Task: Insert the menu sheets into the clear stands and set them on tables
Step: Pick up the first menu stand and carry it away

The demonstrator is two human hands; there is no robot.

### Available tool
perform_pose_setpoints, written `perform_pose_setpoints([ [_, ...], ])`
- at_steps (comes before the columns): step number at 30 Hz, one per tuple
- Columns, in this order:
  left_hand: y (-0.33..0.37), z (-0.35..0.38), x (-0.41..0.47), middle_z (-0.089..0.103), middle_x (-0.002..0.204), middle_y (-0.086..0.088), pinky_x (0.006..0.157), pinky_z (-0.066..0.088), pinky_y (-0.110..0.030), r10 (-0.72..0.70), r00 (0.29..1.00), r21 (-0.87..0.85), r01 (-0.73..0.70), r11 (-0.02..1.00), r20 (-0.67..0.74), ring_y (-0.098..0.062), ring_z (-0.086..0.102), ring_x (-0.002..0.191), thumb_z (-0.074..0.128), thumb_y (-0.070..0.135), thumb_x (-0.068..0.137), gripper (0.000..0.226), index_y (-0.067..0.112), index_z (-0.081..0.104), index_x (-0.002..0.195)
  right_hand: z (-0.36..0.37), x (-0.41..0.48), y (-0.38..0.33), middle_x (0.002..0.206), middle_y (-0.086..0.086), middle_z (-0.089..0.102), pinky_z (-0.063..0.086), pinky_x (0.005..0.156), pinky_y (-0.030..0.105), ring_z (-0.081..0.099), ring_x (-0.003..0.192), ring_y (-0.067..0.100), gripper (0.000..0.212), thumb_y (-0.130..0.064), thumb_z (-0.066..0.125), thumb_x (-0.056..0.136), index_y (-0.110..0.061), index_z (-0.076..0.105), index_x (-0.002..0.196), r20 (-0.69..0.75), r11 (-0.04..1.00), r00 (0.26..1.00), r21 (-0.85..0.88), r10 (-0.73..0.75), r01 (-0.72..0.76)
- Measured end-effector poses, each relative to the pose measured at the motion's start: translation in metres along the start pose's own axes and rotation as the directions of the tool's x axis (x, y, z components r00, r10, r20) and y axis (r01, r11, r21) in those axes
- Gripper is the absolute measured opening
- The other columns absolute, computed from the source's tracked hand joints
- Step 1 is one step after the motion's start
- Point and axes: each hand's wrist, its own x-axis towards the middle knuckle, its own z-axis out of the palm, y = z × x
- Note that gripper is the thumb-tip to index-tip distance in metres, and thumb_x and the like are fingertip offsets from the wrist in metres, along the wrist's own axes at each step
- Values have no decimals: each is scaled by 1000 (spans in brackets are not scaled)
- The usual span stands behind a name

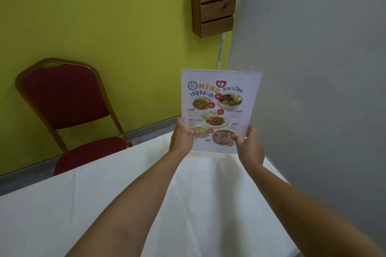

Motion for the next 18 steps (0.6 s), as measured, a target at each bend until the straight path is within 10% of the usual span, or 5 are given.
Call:
perform_pose_setpoints([
  [13, -12, 23, 8, 54, 139, -7, 81, 43, -32, -20, 999, -13, 19, 1000, -38, -31, 56, 120, 51, 9, 96, 36, 13, 34, 128, 9, 15, 21, 114, 2, 67, 35, 47, 19, 66, 88, 23, 34, -33, 61, 92, -19, 45, 118, 50, 999, 998, -44, -31, 33],
  [18, -17, 14, 1, 54, 141, -2, 85, 50, -36, 1, 1000, 80, -3, 997, 17, -29, 58, 119, 50, 18, 97, 54, 21, 27, 145, 7, 4, 20, 119, 2, 65, 45, 64, 31, 63, 100, 25, 37, -33, 56, 94, -20, 44, 126, 62, 1000, 998, -23, -18, 20],
])
